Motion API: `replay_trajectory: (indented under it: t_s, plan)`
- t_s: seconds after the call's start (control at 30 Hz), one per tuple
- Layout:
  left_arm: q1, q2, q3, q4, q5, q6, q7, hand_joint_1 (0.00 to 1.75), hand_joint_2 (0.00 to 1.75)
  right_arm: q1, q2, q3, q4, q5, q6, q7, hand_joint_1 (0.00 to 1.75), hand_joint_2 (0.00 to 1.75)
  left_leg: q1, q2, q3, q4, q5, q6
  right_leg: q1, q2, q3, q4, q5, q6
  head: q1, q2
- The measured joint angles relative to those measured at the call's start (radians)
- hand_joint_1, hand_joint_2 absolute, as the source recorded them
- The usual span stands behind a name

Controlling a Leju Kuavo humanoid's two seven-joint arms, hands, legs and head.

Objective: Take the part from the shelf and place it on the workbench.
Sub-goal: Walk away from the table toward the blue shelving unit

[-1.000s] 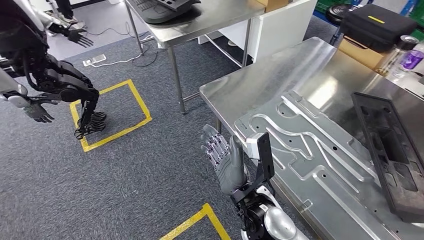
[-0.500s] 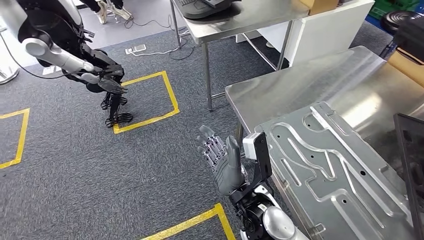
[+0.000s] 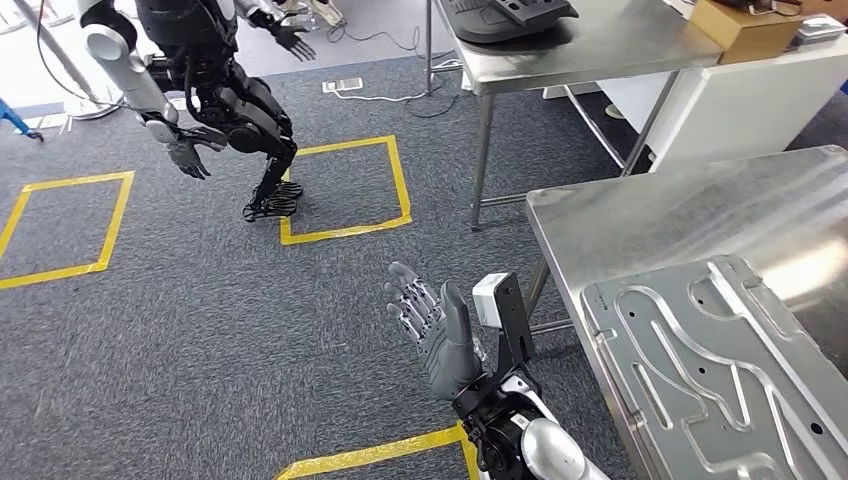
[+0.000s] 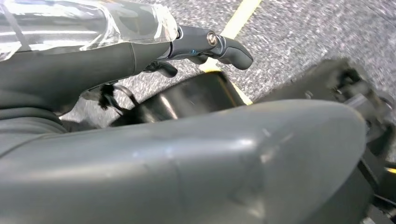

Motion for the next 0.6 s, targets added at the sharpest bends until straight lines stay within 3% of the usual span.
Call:
replay_trajectory:
  t_s: [0.03, 0.1, 0.13, 0.2, 0.27, 0.33, 0.37, 0.43, 0.47, 0.53, 0.6]
  plan:
    - [0.0, 0.0, -0.001, 0.0, 0.0, 0.0, 0.0, 0.0, 0.0, 0.0, 0.0, 0.002, 0.001, 0.002, 0.003, 0.001, 0.0, 0.0, 0.002, -0.016, 0.0, 0.005, -0.004, -0.006, -0.007, 0.021, 0.031, -0.079, 0.043, 0.005, 0.0, 0.0]
    - [-0.002, 0.0, -0.003, 0.0, 0.0, 0.001, 0.0, 0.0, 0.0, -0.001, 0.0, 0.005, 0.003, 0.007, 0.009, 0.004, 0.0, 0.0, 0.004, -0.042, -0.008, 0.02, -0.013, -0.019, -0.016, 0.063, 0.08, -0.197, 0.093, 0.008, 0.001, 0.0]
    - [-0.003, 0.0, -0.003, 0.0, 0.0, 0.002, 0.001, 0.0, 0.0, -0.001, 0.001, 0.006, 0.005, 0.009, 0.012, 0.005, 0.0, 0.0, 0.004, -0.052, -0.014, 0.024, -0.016, -0.024, -0.018, 0.076, 0.087, -0.218, 0.097, 0.005, 0.001, 0.0]
    - [0.0, 0.0, -0.003, 0.0, 0.0, 0.002, 0.002, 0.0, 0.0, -0.002, 0.002, 0.008, 0.007, 0.01, 0.015, 0.007, 0.0, 0.0, 0.007, -0.066, -0.022, 0.027, -0.017, -0.029, -0.013, 0.058, 0.085, -0.218, 0.096, -0.011, 0.001, 0.0]
    - [0.002, 0.0, -0.004, 0.0, 0.0, 0.002, 0.006, 0.0, 0.0, -0.004, 0.003, 0.01, 0.008, 0.011, 0.017, 0.007, 0.0, 0.0, 0.009, -0.035, -0.031, 0.049, -0.029, -0.035, -0.011, 0.036, 0.089, -0.219, 0.096, -0.024, 0.0, 0.0]
    - [-0.001, 0.0, -0.004, 0.0, 0.0, 0.001, 0.009, 0.0, 0.0, -0.005, 0.005, 0.012, 0.009, 0.012, 0.019, 0.009, 0.0, 0.0, 0.007, 0.028, -0.077, 0.147, -0.079, -0.043, -0.008, 0.01, 0.093, -0.22, 0.093, -0.034, -0.003, 0.0]
    - [-0.003, 0.0, -0.005, 0.0, 0.0, 0.001, 0.01, 0.0, 0.0, -0.004, 0.005, 0.014, 0.01, 0.013, 0.02, 0.01, 0.0, 0.0, 0.007, 0.049, -0.116, 0.224, -0.113, -0.045, -0.005, -0.006, 0.094, -0.22, 0.091, -0.038, -0.004, 0.0]
    - [-0.005, 0.0, -0.005, 0.0, 0.0, 0.0, 0.011, 0.0, 0.0, -0.004, 0.005, 0.018, 0.014, 0.013, 0.022, 0.013, 0.0, 0.0, 0.009, 0.061, -0.181, 0.344, -0.153, -0.046, 0.0, -0.038, 0.096, -0.219, 0.087, -0.042, -0.004, 0.0]
    - [-0.005, 0.0, -0.005, 0.0, 0.001, -0.001, 0.012, 0.0, 0.0, -0.004, 0.005, 0.02, 0.015, 0.013, 0.022, 0.014, 0.0, 0.0, 0.009, 0.062, -0.189, 0.357, -0.149, -0.045, 0.002, -0.053, 0.098, -0.219, 0.084, -0.042, -0.004, 0.0]
    - [-0.004, 0.0, -0.005, 0.0, 0.001, -0.002, 0.014, 0.0, 0.0, -0.005, 0.005, 0.023, 0.017, 0.013, 0.024, 0.015, 0.0, 0.0, 0.007, 0.073, -0.136, 0.25, -0.088, -0.037, 0.004, -0.077, 0.106, -0.219, 0.078, -0.041, -0.005, 0.0]
    - [-0.004, 0.0, -0.005, 0.0, 0.002, -0.003, 0.014, 0.0, 0.0, -0.006, 0.006, 0.023, 0.018, 0.013, 0.025, 0.016, 0.0, 0.0, -0.004, 0.118, -0.06, 0.099, -0.032, -0.027, 0.008, -0.098, 0.115, -0.22, 0.071, -0.035, -0.004, 0.0]
